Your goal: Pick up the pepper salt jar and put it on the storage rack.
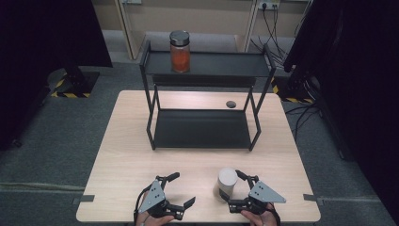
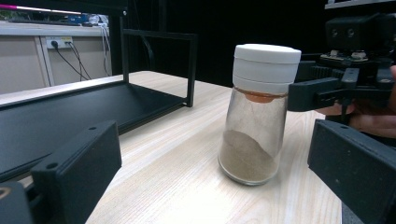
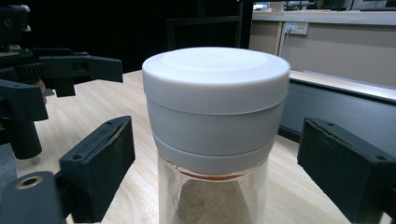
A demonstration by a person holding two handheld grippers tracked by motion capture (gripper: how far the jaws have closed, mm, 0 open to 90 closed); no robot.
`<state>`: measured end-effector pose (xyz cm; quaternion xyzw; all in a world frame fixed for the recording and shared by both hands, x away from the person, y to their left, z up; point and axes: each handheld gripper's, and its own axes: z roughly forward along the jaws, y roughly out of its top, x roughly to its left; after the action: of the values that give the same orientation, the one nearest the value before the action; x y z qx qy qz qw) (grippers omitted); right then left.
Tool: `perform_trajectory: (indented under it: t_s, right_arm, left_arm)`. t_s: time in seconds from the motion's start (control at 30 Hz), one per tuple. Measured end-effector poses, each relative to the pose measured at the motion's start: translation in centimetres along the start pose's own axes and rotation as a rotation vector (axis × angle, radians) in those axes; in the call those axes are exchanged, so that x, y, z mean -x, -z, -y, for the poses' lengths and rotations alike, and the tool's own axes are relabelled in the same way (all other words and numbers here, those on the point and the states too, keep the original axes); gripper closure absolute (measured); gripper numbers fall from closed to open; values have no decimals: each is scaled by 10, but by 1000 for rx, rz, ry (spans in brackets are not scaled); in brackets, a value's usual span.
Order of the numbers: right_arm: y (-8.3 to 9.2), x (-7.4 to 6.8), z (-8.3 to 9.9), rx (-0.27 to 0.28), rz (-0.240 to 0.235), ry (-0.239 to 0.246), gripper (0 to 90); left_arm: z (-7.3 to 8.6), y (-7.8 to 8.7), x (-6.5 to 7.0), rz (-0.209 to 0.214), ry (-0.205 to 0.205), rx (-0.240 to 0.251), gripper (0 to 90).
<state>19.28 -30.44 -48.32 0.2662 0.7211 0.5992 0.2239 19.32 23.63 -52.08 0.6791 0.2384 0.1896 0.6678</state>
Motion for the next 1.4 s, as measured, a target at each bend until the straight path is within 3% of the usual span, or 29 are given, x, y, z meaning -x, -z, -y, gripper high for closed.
perform_trajectory:
  t_s: [0.2,0.23,0.33,0.83,1.4]
  right_arm:
    - [-5,-2,-4,-24,5,14,258]
    - [-6,0,-4,-31,-1,14,317]
    - [-8,2,-4,-36,-12,5,347]
    - [-3,-6,-12,-31,2,-8,356]
    - [-4,3,-55,-2,-9,17,355]
  left_arm:
    - [0,0,0,-1,2,2,22]
    - [0,0,0,-1,3,3,23]
    - [0,0,0,0,7,1,22]
    - [1,0,0,2,11,1,25]
    - [1,1,0,-6,10,0,25]
